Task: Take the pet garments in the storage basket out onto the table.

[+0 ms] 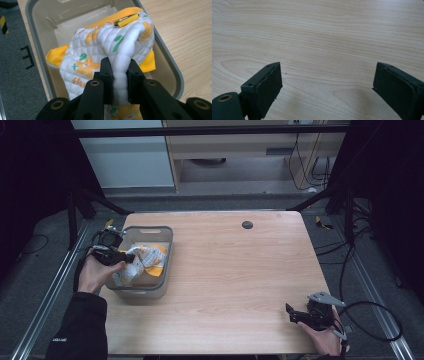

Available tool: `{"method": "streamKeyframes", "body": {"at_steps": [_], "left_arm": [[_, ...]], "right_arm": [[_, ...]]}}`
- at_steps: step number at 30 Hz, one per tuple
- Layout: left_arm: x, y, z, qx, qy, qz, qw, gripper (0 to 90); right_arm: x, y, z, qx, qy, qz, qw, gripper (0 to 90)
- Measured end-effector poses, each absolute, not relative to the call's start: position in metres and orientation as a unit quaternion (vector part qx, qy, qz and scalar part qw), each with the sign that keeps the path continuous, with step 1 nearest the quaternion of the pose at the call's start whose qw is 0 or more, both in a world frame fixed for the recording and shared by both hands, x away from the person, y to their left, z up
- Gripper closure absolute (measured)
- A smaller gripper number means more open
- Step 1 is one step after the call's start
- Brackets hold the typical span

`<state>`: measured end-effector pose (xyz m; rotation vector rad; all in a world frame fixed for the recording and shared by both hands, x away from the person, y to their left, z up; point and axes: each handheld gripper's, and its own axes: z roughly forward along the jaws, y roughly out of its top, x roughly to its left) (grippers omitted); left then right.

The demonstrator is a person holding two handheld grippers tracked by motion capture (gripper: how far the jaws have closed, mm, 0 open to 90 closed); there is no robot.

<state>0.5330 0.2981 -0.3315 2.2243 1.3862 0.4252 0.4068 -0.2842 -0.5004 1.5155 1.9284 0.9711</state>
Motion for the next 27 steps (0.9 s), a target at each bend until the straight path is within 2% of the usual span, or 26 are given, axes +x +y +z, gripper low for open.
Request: {"method": "streamKeyframes", "body": {"at_steps": [27], "left_arm": [[0.505, 0.296, -0.292, 0.831, 0.471, 0.169, 0.243, 77.9]], "right_arm": [[0.406, -0.283, -0.5, 0.554, 0.708, 0.36, 0.25, 8.5]]}}
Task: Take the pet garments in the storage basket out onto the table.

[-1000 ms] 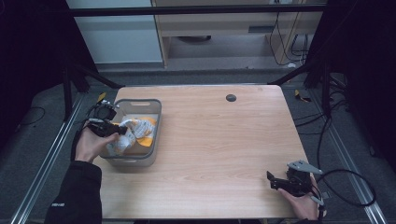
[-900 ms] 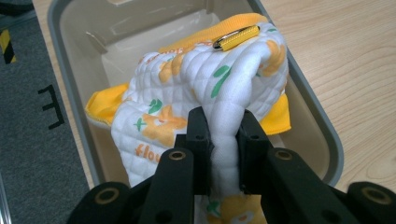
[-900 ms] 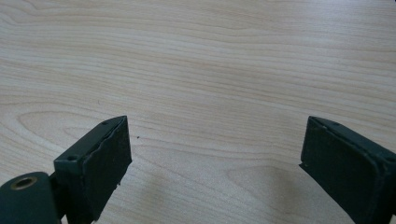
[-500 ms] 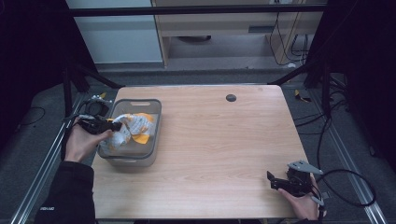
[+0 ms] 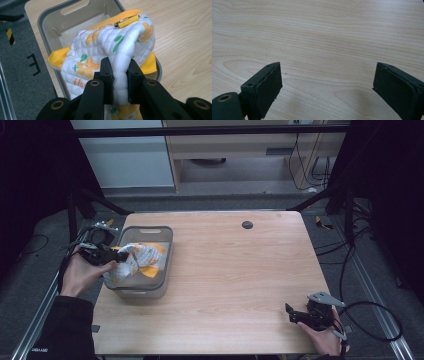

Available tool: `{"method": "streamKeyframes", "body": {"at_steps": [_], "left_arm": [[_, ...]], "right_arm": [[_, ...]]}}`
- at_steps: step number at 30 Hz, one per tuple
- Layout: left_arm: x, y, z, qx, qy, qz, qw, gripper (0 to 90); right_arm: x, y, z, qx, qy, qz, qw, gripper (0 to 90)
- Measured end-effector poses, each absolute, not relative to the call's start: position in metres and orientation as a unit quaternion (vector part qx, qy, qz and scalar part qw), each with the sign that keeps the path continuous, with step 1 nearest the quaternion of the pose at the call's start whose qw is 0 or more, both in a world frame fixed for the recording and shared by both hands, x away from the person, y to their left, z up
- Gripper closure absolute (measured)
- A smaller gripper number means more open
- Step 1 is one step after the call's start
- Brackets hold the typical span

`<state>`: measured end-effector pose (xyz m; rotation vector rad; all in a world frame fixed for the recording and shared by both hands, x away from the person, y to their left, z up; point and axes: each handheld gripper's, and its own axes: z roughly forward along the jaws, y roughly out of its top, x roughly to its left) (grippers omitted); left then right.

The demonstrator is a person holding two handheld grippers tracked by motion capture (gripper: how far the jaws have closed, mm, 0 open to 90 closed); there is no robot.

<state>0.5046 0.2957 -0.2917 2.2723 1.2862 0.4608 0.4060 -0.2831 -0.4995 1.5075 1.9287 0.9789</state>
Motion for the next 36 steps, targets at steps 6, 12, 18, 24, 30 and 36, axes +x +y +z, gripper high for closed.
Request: {"method": "streamKeyframes", "body": {"at_steps": [6, 12, 18, 24, 30, 36], "left_arm": [[0.496, 0.288, -0.285, 0.841, 0.451, 0.165, 0.251, 77.9], [0.488, 0.279, -0.278, 0.851, 0.429, 0.166, 0.253, 77.9], [0.483, 0.273, -0.273, 0.858, 0.416, 0.162, 0.254, 77.9], [0.477, 0.266, -0.27, 0.866, 0.398, 0.157, 0.259, 77.9], [0.473, 0.253, -0.268, 0.877, 0.377, 0.152, 0.257, 77.9], [0.469, 0.24, -0.265, 0.884, 0.359, 0.146, 0.262, 77.9]], "right_arm": [[0.405, -0.283, -0.499, 0.553, 0.707, 0.363, 0.25, 8.5], [0.405, -0.283, -0.498, 0.551, 0.707, 0.364, 0.252, 8.5], [0.405, -0.283, -0.498, 0.55, 0.708, 0.364, 0.254, 8.5], [0.405, -0.283, -0.498, 0.551, 0.708, 0.363, 0.254, 8.5], [0.405, -0.283, -0.498, 0.55, 0.708, 0.363, 0.253, 8.5], [0.405, -0.283, -0.498, 0.55, 0.707, 0.364, 0.255, 8.5]]}}
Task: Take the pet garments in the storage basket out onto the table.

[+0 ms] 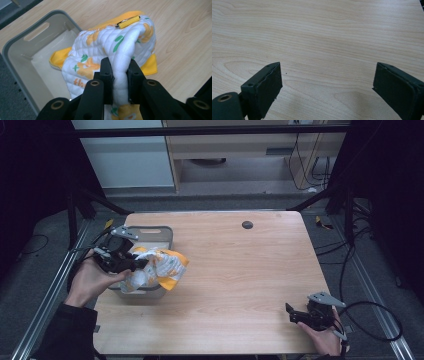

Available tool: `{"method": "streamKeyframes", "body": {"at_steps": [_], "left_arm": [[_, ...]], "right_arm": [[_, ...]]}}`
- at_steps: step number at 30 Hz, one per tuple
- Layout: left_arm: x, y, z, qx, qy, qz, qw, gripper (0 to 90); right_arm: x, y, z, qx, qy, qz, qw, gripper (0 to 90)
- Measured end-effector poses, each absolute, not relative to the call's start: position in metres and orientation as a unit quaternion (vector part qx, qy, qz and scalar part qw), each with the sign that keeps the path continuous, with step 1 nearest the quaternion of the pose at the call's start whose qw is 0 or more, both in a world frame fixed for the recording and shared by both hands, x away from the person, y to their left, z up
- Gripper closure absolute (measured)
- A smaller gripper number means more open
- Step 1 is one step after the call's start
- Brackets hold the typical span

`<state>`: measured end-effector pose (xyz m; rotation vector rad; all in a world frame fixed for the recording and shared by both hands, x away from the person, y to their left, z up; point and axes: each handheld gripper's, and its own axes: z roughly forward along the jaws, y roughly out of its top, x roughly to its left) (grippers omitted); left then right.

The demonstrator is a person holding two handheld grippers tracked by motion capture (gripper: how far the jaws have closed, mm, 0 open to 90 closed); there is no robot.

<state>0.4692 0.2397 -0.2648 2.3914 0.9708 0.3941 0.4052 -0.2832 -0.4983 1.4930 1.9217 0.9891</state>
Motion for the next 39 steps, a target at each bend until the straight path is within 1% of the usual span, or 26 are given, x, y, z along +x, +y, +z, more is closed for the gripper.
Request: {"method": "streamKeyframes", "body": {"at_steps": [7, 23, 39], "left_arm": [[0.465, 0.219, -0.265, 0.895, 0.332, 0.137, 0.263, 77.9], [0.462, 0.189, -0.273, 0.914, 0.292, 0.119, 0.254, 77.9], [0.462, 0.154, -0.29, 0.93, 0.256, 0.096, 0.245, 77.8]], "right_arm": [[0.405, -0.283, -0.498, 0.548, 0.707, 0.365, 0.257, 8.5], [0.405, -0.283, -0.498, 0.546, 0.707, 0.366, 0.26, 8.5], [0.405, -0.283, -0.496, 0.545, 0.704, 0.369, 0.267, 8.4]]}}
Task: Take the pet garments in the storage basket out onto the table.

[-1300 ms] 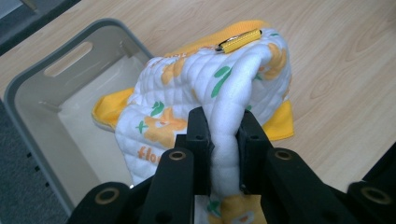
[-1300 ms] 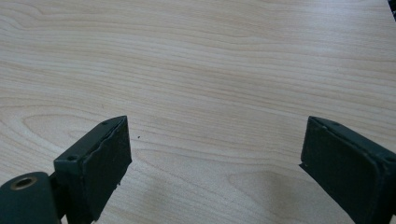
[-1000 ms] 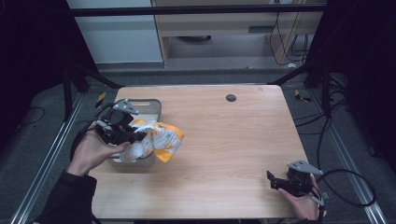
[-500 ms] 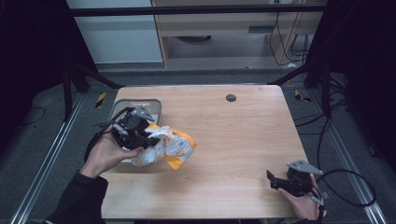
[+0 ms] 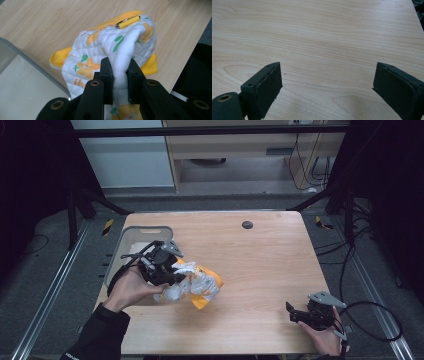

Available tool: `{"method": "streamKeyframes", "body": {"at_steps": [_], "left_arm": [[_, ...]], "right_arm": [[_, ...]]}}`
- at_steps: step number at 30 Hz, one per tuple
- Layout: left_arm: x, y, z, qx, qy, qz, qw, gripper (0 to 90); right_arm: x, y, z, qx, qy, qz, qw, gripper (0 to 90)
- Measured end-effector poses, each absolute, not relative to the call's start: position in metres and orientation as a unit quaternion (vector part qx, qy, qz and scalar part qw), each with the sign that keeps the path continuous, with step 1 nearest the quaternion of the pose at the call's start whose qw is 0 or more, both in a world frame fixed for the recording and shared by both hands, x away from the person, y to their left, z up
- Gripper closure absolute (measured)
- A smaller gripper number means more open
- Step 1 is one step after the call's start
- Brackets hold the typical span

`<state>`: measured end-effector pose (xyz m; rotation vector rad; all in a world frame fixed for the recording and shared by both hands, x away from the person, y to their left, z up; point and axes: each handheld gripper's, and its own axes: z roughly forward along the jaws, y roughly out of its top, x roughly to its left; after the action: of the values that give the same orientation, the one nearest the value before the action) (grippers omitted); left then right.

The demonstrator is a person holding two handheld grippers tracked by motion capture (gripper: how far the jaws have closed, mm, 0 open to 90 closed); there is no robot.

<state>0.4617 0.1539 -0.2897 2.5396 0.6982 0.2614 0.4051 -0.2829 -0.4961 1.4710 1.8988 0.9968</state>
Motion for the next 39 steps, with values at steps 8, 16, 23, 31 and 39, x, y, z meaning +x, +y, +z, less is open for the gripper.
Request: {"method": "streamKeyframes", "body": {"at_steps": [8, 16, 23, 31, 39], "left_arm": [[0.462, 0.14, -0.298, 0.935, 0.243, 0.09, 0.241, 77.8], [0.465, 0.125, -0.313, 0.939, 0.235, 0.077, 0.241, 77.8], [0.466, 0.116, -0.324, 0.941, 0.228, 0.072, 0.238, 77.7], [0.471, 0.105, -0.338, 0.946, 0.218, 0.063, 0.232, 77.7], [0.476, 0.094, -0.348, 0.946, 0.216, 0.059, 0.233, 77.7]], "right_arm": [[0.405, -0.283, -0.496, 0.544, 0.703, 0.37, 0.269, 8.2], [0.405, -0.284, -0.496, 0.542, 0.704, 0.369, 0.273, 8.2], [0.404, -0.284, -0.495, 0.543, 0.701, 0.372, 0.275, 8.3], [0.404, -0.285, -0.495, 0.542, 0.701, 0.372, 0.276, 8.3], [0.405, -0.285, -0.496, 0.543, 0.701, 0.372, 0.275, 8.2]]}}
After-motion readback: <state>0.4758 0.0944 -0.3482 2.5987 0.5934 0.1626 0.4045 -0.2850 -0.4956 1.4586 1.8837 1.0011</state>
